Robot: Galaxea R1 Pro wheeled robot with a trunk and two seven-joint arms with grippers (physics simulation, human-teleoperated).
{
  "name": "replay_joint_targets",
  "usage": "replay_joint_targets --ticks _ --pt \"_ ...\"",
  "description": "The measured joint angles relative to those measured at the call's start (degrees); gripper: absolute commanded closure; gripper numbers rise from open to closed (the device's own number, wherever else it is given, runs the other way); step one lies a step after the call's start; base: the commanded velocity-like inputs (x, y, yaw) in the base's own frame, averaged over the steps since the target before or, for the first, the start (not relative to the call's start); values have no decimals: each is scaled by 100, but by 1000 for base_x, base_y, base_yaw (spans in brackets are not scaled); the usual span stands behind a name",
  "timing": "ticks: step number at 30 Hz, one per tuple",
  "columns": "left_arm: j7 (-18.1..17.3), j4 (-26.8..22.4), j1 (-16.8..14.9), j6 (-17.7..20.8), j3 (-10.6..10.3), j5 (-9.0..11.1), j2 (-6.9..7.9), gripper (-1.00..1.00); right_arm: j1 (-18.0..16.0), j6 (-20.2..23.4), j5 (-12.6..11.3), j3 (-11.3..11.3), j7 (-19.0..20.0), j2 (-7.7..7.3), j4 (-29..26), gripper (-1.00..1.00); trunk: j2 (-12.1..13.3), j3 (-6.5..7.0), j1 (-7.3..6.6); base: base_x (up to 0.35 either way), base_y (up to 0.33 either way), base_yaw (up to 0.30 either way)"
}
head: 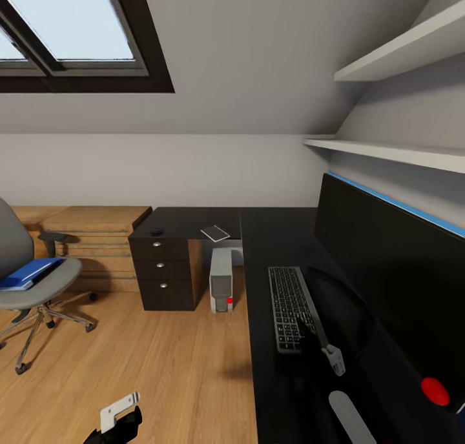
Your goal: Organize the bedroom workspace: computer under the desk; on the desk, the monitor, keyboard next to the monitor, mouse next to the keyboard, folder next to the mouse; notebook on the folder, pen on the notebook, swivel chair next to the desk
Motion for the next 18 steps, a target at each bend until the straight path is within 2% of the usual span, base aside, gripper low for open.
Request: replay_joint_targets --ticks 2,18 --pt "0 0 0 0 0 0 0 -100 0 0 -4 -3 2 1 0 -100 -80 -36 44 0 0 0" --pt "-48 63 0 0 0 -19 25 -100 0 0 -8 -15 -3 7 -1 -100 -82 -37 45 0 -3 0"
